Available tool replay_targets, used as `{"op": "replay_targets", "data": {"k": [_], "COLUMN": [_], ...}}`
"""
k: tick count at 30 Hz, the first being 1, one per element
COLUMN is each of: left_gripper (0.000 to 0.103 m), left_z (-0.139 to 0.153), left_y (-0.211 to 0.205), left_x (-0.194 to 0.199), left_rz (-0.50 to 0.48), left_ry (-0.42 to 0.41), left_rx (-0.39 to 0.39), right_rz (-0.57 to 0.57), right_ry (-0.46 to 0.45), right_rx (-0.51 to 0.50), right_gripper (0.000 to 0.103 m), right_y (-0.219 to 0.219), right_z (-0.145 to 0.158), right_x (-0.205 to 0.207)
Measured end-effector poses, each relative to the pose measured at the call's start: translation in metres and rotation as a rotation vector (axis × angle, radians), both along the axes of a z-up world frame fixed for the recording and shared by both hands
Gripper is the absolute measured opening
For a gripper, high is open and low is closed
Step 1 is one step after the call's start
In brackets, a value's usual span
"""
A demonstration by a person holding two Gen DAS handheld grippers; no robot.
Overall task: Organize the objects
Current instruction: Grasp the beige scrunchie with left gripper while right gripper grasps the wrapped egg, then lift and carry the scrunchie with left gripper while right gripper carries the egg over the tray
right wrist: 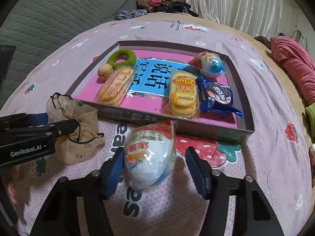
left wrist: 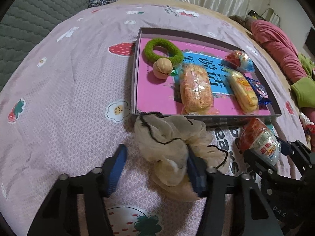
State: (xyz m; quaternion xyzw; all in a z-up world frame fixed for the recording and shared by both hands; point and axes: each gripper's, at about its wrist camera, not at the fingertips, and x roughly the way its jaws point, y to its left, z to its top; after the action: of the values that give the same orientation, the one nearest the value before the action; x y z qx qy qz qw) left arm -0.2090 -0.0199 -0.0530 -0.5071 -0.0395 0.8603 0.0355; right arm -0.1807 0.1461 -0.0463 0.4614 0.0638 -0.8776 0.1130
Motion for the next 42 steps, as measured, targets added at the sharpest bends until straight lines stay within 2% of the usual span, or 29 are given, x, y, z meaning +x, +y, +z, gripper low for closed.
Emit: {"op": "replay_targets", "data": {"k": [2,4,9,12,25,29,34,42], "left_gripper": [0.036,0.027,0.019,0.01,0.009,0.008,0.008,0.006], "left_z": [-0.002,-0.003,-0.004,-0.003,0.023,0.026,0.034,0.032], "left_y": [0.003,0.006,0.009,0.009,0.003,-0.001,0.0,0.001], "left_x": [0.0,0.0,0.001,0.002,0.016,0.019,0.023,0.023], "left_rz": [-0.007,-0.016,-0.031,-0.037,-0.026,-0.016,-0.022,-0.037], "left_ry": [-0.008,-0.019,-0.026,-0.027,0.038,0.035,0.076,0.081], "left_rx": [-0.015,-0.018,-0.014,-0.009,0.013,0.02,0.013,0.016], "right_rz": [-0.002,0.001,-0.003,-0.003,-0.005,-0.01,-0.003,0.003], "right_ry": [-0.004,-0.013,-0.022,-0.02,0.012,0.022,0.034,0.05], "right_rx": [0.0,0.002,-0.004,-0.027,-0.084,-0.093,-0.109,-0.116], "right_gripper": [0.055,0.052,0.05,0.05,0.05,0.05,0.05,0.05], "right_y": [0.0,-0.001,0.001,0.003,0.01,0.013,0.013,0.013], "right_z": [-0.001,-0.002,-0.002,0.002,0.027,0.033,0.041,0.048], "right_x": [0.0,-0.001,0.0,0.002,0.011,0.014,0.018,0.022]}}
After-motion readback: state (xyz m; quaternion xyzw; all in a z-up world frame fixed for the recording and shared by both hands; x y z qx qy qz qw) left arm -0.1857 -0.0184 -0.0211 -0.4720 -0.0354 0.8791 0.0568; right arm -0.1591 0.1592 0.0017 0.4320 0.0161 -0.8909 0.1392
